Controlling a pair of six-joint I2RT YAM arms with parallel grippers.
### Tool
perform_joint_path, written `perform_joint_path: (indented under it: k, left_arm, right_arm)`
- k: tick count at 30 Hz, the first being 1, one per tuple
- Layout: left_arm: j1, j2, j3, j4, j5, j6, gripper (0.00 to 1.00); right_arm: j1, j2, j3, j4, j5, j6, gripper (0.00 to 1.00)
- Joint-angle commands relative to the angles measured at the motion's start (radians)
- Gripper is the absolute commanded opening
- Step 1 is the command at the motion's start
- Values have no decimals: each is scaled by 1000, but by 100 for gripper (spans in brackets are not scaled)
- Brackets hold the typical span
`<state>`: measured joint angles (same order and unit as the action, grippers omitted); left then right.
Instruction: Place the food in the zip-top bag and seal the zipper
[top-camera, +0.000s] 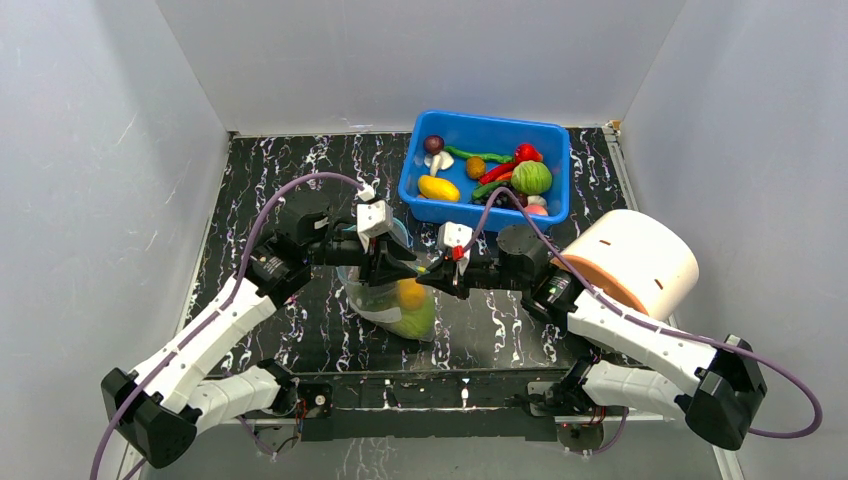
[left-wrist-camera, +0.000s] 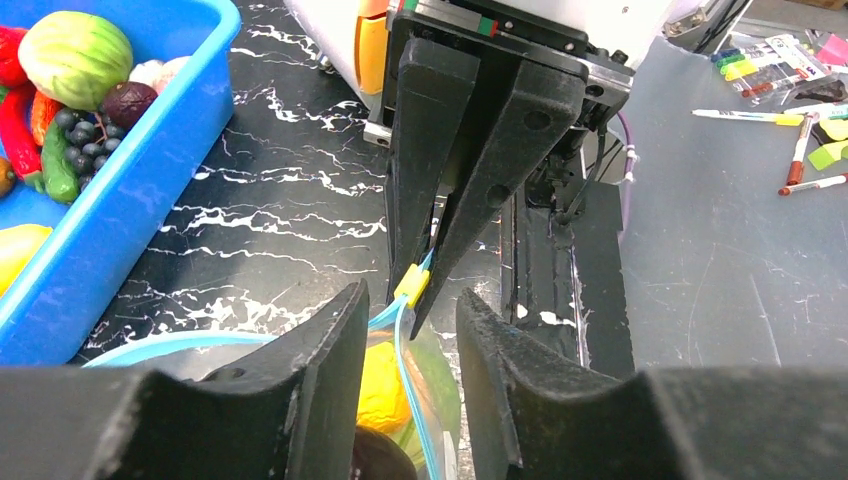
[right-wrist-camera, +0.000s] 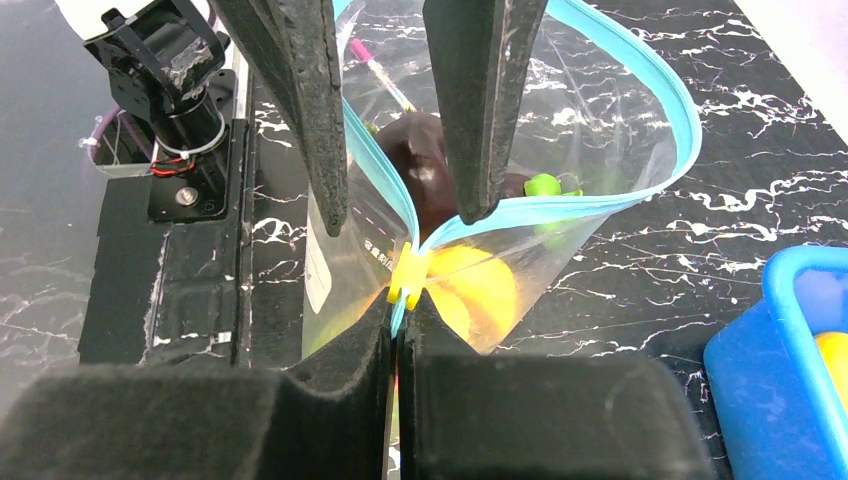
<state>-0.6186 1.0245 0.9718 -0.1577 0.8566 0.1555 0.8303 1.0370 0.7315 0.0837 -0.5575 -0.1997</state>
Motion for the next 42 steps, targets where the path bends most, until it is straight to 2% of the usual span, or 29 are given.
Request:
perform_joint_path:
  k: [1, 5, 11, 15, 18, 25, 28, 32, 36, 39, 42]
  left_arm:
    - [-6, 1, 39, 13, 65, 51, 34]
    - [-7, 15, 42, 8, 92, 60, 31]
    - [-10, 32, 44, 0, 107, 73, 33]
    - [-13, 41, 48, -5, 117, 78, 25]
    - [-16, 40, 45, 1, 119, 80, 24]
    - [-18, 42, 42, -22, 118, 109, 37]
    - [-18, 42, 42, -33, 113, 124, 40]
    - [-19, 49, 50, -45, 118, 136, 32]
    - [-20, 53, 54, -55, 119, 146, 28]
    - [-20, 51, 51, -69, 109, 155, 21]
    - [-20, 54, 52, -77, 112, 164, 27]
  right_arm:
    - [-2, -2, 69, 57, -28, -13, 0]
    - [-2, 1, 74, 56, -30, -12, 0]
    - [-2, 2, 80, 51, -33, -12, 0]
    - [-2, 6, 82, 47, -40, -10, 0]
    - [-2, 7, 81, 47, -44, -10, 0]
    - [-2, 15, 83, 54, -56, 2, 0]
    - [-2, 17, 83, 53, -59, 2, 0]
    - [-2, 18, 84, 53, -66, 3, 0]
    - [-2, 21, 88, 53, -70, 4, 0]
    - [-3, 21, 84, 54, -69, 14, 0]
    - [-2, 17, 82, 54, -65, 16, 0]
